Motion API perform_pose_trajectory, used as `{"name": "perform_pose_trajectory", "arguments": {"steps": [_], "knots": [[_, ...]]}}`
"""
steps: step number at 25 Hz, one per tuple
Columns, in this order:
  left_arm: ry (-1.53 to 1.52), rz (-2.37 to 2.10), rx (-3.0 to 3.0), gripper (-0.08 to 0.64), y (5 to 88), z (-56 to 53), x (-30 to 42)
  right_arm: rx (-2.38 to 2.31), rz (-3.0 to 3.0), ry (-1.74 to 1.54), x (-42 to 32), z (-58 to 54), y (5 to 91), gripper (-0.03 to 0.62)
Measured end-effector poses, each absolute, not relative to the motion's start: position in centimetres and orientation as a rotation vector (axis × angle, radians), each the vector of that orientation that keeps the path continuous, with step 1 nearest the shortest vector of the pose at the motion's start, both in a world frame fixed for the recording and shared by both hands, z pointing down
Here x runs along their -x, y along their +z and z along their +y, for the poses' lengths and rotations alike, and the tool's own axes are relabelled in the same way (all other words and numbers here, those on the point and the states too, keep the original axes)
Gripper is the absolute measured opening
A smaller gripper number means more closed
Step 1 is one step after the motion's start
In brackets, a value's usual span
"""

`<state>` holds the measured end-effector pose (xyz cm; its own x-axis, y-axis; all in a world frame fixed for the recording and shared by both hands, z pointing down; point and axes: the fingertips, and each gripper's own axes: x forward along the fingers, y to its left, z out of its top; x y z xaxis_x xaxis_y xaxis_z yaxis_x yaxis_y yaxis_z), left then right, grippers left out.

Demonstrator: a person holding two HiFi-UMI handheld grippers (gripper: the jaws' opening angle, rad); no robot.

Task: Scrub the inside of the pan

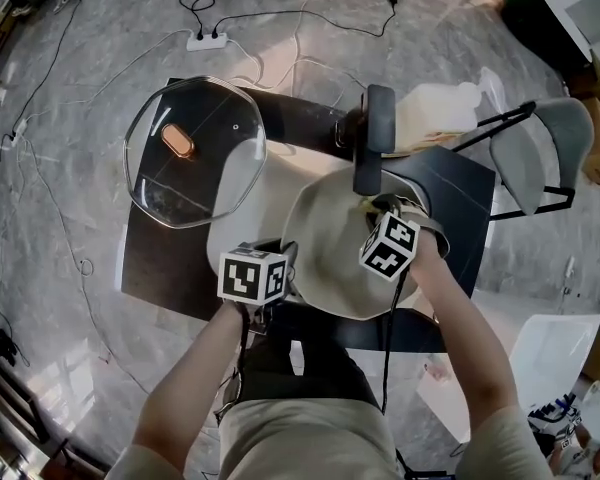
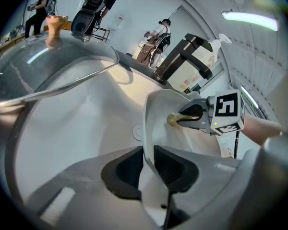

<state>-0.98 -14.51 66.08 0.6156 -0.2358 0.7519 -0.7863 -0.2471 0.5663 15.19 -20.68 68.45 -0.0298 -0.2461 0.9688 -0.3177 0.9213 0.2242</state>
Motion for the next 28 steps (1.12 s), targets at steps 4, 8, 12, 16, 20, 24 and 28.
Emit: {"name": "perform_pose_trajectory", "arguments": {"steps": [4, 8, 12, 16, 20, 24, 28], "knots": [[0.64, -0.817, -1.779, 0.08, 66.3, -14.4, 0.9, -0.398, -1.495, 0.133, -17.6, -18.1, 67.9, 0.101], [0.652, -0.812, -1.774, 0.081, 66.3, -14.3, 1.0, -0.274, -1.438, 0.295, -18.5, -13.0, 67.3, 0.101], [0.662, -0.821, -1.795, 0.081, 65.8, -14.8, 1.2, -0.112, -1.5, 0.485, -16.0, -6.9, 67.0, 0.101], [0.661, -0.815, -1.798, 0.081, 65.7, -14.9, 1.1, -0.072, -1.643, 0.582, -11.7, -4.9, 67.1, 0.101], [0.687, -0.812, -1.798, 0.083, 66.2, -14.4, 1.0, -0.133, -1.762, 0.67, -8.0, -6.1, 67.8, 0.101], [0.674, -0.796, -1.793, 0.084, 66.2, -14.3, 1.0, -0.215, -1.861, 0.611, -5.0, -8.9, 68.4, 0.104], [0.681, -0.786, -1.794, 0.084, 66.2, -14.2, 0.9, -0.274, -1.888, 0.423, -4.0, -12.5, 68.9, 0.107]]}}
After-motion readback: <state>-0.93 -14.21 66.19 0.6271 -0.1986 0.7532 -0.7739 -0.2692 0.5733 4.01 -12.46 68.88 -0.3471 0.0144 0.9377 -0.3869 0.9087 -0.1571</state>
